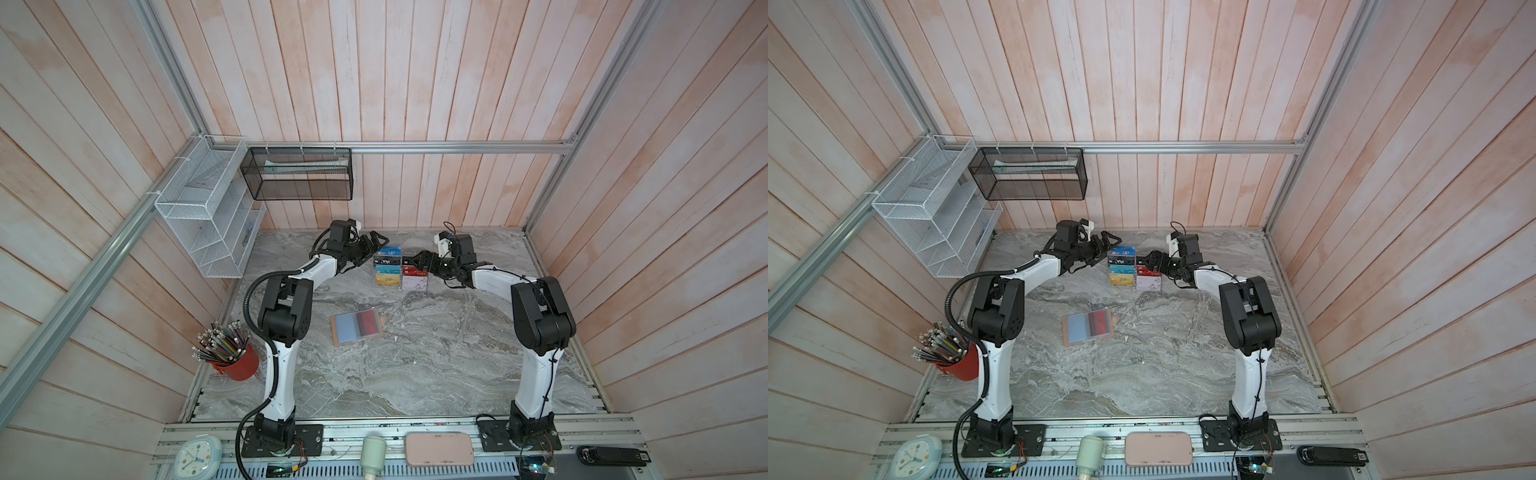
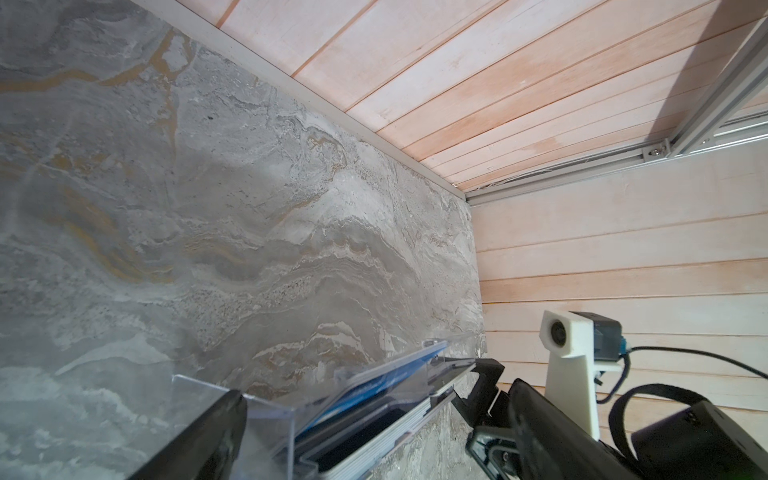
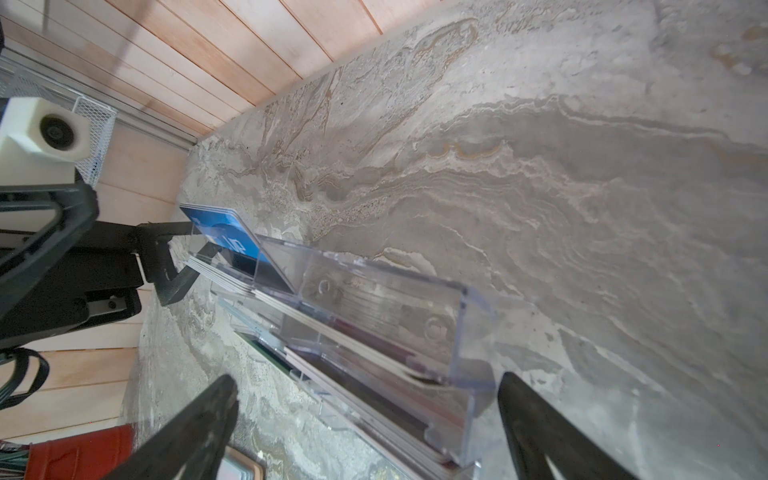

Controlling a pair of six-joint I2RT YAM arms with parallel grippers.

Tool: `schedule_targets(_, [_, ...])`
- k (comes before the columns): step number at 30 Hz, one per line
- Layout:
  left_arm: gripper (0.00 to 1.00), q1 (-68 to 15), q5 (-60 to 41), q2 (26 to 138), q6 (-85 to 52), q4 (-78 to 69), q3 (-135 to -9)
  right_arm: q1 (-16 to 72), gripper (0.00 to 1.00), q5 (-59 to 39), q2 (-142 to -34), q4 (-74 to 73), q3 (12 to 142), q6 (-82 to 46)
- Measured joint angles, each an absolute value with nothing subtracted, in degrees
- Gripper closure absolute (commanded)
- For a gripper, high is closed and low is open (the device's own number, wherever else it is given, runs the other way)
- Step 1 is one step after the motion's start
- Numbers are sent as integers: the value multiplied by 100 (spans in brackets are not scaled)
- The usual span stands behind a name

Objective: Take the credit cards out of the card holder

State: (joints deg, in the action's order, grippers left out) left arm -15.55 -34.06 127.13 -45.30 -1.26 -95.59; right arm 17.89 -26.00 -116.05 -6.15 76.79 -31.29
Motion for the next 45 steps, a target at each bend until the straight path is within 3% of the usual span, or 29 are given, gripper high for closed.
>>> schedule_targets(45, [0,-1887,-3212,12350,-4678,-80,-9926,1721,2,-2519,-11771,-803,7666,-3570])
